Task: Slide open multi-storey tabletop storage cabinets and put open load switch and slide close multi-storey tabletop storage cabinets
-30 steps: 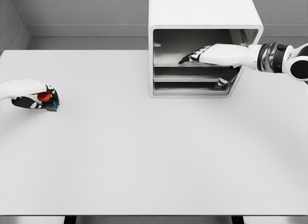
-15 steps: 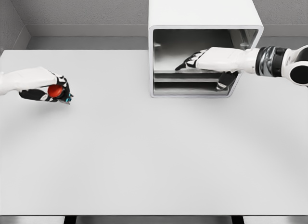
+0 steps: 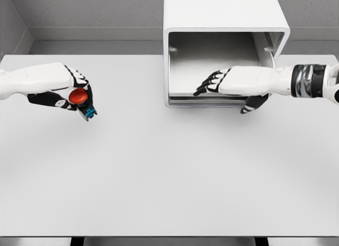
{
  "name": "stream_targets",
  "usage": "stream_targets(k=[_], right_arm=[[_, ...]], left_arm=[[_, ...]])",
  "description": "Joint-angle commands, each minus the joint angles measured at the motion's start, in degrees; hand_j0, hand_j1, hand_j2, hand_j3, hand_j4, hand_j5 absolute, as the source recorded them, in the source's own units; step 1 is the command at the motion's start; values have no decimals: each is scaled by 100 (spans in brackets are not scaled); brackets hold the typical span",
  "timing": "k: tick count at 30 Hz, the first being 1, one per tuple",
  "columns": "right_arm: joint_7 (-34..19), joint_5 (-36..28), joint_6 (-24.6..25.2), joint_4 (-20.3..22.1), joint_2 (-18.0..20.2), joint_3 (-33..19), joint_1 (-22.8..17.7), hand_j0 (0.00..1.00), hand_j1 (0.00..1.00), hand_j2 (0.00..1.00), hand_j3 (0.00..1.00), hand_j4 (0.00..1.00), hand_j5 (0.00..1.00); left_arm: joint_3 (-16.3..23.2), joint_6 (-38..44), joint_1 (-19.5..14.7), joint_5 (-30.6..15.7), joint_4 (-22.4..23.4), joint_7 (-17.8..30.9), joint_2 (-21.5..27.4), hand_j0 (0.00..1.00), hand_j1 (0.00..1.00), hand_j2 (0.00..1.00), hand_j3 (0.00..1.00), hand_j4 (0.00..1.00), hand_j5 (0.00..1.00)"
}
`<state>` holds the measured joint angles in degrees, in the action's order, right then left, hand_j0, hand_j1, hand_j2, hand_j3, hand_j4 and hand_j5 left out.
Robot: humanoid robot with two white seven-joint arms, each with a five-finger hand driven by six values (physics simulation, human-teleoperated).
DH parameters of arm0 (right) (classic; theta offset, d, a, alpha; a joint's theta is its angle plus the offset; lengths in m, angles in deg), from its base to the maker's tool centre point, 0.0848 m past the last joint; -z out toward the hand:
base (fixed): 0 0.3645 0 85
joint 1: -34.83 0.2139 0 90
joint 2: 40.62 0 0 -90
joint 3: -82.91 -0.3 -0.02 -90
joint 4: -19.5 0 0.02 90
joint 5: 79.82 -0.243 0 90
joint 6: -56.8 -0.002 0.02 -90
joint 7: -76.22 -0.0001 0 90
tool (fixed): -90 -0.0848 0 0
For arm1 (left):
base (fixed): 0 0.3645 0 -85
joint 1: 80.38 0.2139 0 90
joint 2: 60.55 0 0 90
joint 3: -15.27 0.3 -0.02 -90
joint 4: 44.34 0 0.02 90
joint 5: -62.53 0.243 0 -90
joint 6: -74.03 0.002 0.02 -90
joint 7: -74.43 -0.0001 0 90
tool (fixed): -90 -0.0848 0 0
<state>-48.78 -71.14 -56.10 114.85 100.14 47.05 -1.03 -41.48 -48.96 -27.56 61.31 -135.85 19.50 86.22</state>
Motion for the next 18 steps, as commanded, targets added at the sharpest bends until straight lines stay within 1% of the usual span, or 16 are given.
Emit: stream_targets(k=[1, 2, 3, 6, 7, 8, 12, 13, 14, 15, 18], right_arm=[[0, -182, -389, 54, 92, 1, 0, 100, 100, 100, 100, 100, 100], [0, -235, -618, 46, 197, 1, -9, 100, 100, 100, 100, 100, 100], [0, -235, -741, 45, 259, 1, -9, 100, 100, 100, 100, 100, 100], [0, -244, -1154, 46, 338, 1, -44, 100, 100, 100, 100, 100, 100], [0, -244, -1209, 45, 417, -8, -53, 100, 100, 100, 100, 100, 100], [0, -375, -1209, 54, 496, -26, -53, 100, 100, 100, 100, 100, 100], [0, -1984, -1209, 45, 1129, -52, -44, 100, 100, 100, 100, 100, 100], [0, -2195, -1209, 45, 1173, -52, -44, 100, 100, 100, 100, 100, 100], [0, -2353, -1209, 46, 1261, -52, -35, 100, 100, 100, 100, 100, 100], [0, -2459, -1209, 54, 1366, -52, -35, 100, 100, 100, 100, 100, 100], [0, -2784, -1209, 45, 1498, -52, 0, 100, 100, 100, 100, 100, 100]], left_arm=[[-12, 11, 0, -273, -131, -8, 18, 46, 46, 46, 46, 46, 46], [-3, 11, 9, -317, -148, -8, 18, 46, 46, 46, 46, 46, 46], [-3, 2, 17, -361, -157, -8, 18, 46, 46, 46, 46, 46, 46], [-3, 2, 0, -475, -175, -8, 1, 46, 46, 46, 46, 46, 46], [-3, 11, 0, -554, -254, -8, 10, 46, 46, 46, 46, 46, 46], [-3, 11, 0, -554, -289, -8, 10, 46, 46, 46, 46, 46, 46], [-20, 11, -53, -642, -333, -8, -43, 46, 46, 46, 46, 46, 46], [-29, 11, -70, -651, -368, -8, -52, 46, 46, 46, 46, 46, 46], [-29, 20, -167, -704, -421, -8, -61, 46, 46, 46, 46, 46, 46], [-29, 20, -228, -721, -438, -8, -61, 46, 46, 46, 46, 46, 46], [-20, 29, -308, -739, -526, -8, -87, 46, 46, 46, 46, 46, 46]])
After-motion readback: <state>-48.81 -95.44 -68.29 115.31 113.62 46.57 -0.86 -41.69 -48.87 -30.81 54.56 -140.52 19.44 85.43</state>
